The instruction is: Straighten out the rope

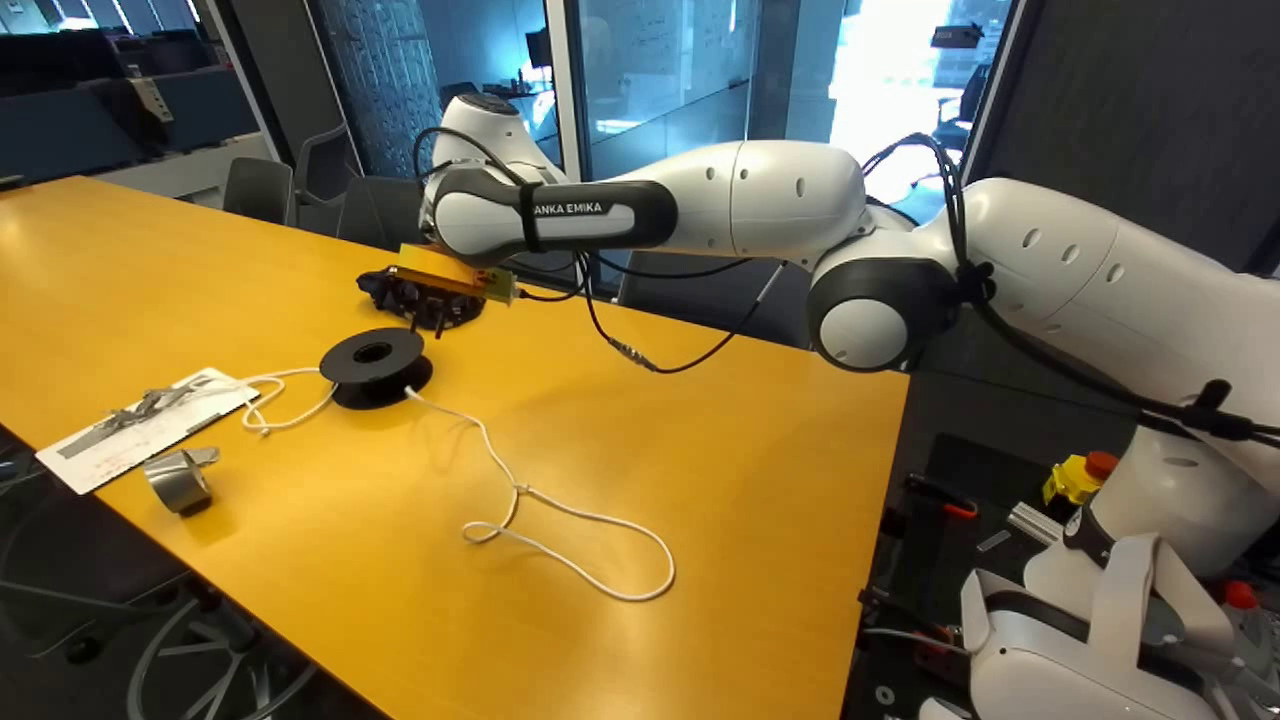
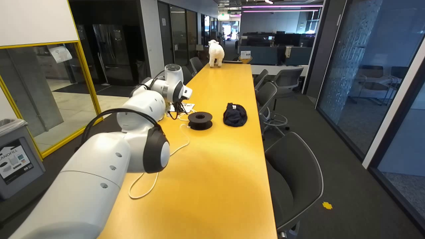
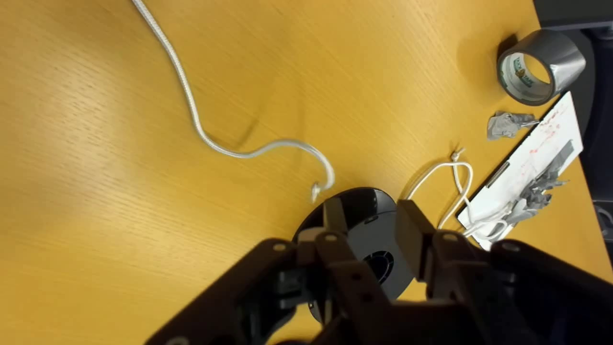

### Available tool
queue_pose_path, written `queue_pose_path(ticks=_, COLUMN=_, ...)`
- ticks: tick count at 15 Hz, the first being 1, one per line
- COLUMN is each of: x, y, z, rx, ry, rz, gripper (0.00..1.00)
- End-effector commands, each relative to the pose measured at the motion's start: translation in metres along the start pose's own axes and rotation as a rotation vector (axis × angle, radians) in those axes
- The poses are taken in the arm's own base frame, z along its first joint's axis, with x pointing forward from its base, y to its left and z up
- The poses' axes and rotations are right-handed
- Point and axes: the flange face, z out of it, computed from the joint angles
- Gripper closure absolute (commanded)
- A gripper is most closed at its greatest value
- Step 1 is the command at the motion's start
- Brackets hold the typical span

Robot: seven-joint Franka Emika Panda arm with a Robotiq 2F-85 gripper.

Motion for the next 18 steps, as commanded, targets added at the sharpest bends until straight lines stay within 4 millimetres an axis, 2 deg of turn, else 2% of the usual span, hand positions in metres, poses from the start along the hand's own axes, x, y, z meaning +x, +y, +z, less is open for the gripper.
queue_pose_path(ticks=1, x=0.001, y=0.002, z=-0.005, rx=-0.014, ry=-0.029, rz=-0.069, gripper=0.34)
queue_pose_path(ticks=4, x=-0.011, y=0.005, z=0.005, rx=-0.05, ry=-0.105, rz=-0.154, gripper=0.1)
queue_pose_path(ticks=6, x=-0.024, y=0.005, z=0.01, rx=-0.045, ry=-0.207, rz=-0.208, gripper=0.0)
queue_pose_path(ticks=9, x=-0.048, y=0.005, z=0.019, rx=-0.055, ry=-0.334, rz=-0.316, gripper=0.0)
queue_pose_path(ticks=13, x=-0.073, y=0.007, z=0.036, rx=-0.066, ry=-0.412, rz=-0.533, gripper=0.0)
queue_pose_path(ticks=15, x=-0.083, y=0.01, z=0.049, rx=-0.066, ry=-0.436, rz=-0.641, gripper=0.0)
queue_pose_path(ticks=18, x=-0.105, y=0.017, z=0.078, rx=-0.066, ry=-0.469, rz=-0.801, gripper=0.0)
